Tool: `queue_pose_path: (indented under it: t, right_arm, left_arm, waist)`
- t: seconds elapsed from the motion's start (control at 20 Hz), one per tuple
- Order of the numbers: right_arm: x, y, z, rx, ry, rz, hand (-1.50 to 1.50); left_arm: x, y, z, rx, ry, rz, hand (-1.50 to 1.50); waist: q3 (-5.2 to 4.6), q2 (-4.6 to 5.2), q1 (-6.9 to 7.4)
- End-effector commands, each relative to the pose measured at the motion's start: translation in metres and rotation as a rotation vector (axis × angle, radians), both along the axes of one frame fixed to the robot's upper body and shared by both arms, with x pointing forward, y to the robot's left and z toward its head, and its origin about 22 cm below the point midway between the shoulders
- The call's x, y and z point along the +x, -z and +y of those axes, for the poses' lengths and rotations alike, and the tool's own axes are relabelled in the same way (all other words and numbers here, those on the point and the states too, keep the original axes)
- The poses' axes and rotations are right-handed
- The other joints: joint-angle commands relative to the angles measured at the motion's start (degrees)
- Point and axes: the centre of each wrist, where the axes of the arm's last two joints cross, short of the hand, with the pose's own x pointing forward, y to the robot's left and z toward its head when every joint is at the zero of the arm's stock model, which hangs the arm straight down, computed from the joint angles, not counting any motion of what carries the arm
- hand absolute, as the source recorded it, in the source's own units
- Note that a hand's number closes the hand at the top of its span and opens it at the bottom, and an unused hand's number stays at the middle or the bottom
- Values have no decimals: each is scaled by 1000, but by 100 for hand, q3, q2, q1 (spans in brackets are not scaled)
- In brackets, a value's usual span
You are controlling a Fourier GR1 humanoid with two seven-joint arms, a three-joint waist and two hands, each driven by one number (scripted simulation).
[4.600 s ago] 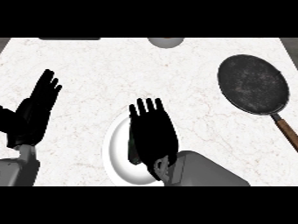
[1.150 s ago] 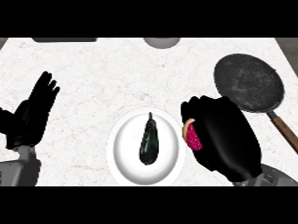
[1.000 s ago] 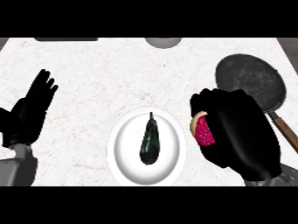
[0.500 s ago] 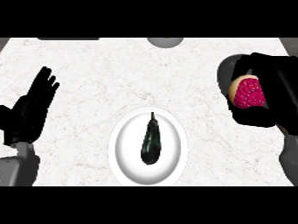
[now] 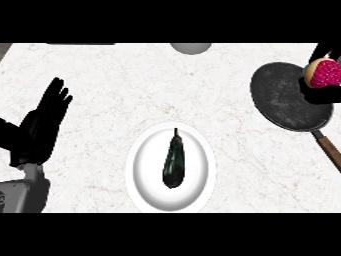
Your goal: Pick the cupcake from the plate and place it in the pan
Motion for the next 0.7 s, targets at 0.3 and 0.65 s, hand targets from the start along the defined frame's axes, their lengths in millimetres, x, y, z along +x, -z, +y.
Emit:
queue_pose_path:
  t: [0.3,0.65]
  right_arm:
    - [42,81,-60,55,-103,57,150]
    - [58,118,-60,-50,-67,127,150]
  left_arm:
    - [8,-7,-2,-5,6,2,0]
    - [0,-10,-16,-14,5,-6,0]
  waist:
    - [6,34,84]
    - [6,33,138]
